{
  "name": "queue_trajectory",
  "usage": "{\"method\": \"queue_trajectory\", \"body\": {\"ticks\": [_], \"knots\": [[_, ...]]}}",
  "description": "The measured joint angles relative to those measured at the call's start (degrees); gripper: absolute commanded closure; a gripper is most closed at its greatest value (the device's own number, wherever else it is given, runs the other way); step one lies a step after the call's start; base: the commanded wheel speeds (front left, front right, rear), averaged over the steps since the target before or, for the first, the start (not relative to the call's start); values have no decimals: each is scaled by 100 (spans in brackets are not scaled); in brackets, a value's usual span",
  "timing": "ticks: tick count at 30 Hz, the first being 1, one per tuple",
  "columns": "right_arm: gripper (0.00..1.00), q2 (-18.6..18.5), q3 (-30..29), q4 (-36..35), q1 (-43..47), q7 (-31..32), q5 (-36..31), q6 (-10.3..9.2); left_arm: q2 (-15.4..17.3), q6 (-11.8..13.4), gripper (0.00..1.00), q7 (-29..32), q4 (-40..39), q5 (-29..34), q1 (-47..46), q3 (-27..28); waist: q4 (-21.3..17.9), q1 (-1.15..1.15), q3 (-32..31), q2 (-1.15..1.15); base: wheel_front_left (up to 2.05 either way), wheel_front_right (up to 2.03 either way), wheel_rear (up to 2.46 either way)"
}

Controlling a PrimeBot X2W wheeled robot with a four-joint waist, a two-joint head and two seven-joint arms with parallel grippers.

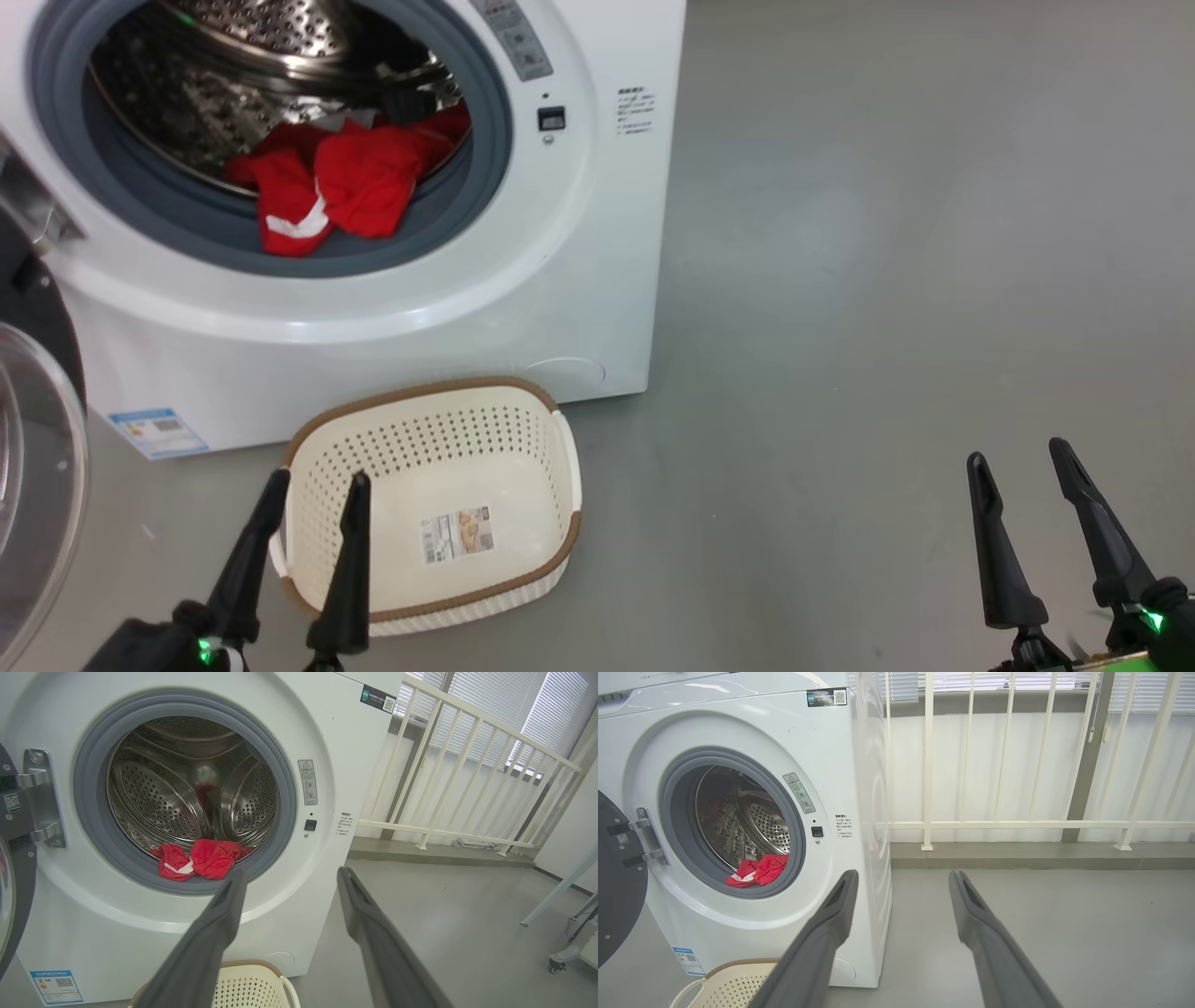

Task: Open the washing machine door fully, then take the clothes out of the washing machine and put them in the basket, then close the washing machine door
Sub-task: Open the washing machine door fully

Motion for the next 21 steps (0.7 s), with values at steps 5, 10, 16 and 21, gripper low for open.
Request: {"method": "queue_trajectory", "body": {"ticks": [5, 10, 16, 21], "knots": [[0, 3, 25, -98, 193, -1, -2, 0, 53, 40, 0, -44, 8, 205, 281, -85, -156, 0, -224, 0, 0, 0, 0], [0, 8, 8, -243, 415, 1, -5, 0, 66, 109, 0, -63, -18, 297, 485, -133, -232, 0, -426, 0, 0, 0, 0], [0, 12, -38, -370, 554, 10, -5, 0, 99, 151, 0, -96, -111, 301, 606, -135, -225, 0, -543, 0, 0, 0, 0], [0, 12, -64, -427, 554, 10, -5, 0, 116, 191, 0, -110, -133, 341, 610, -144, -196, 0, -542, 0, 0, 0, 0]]}}
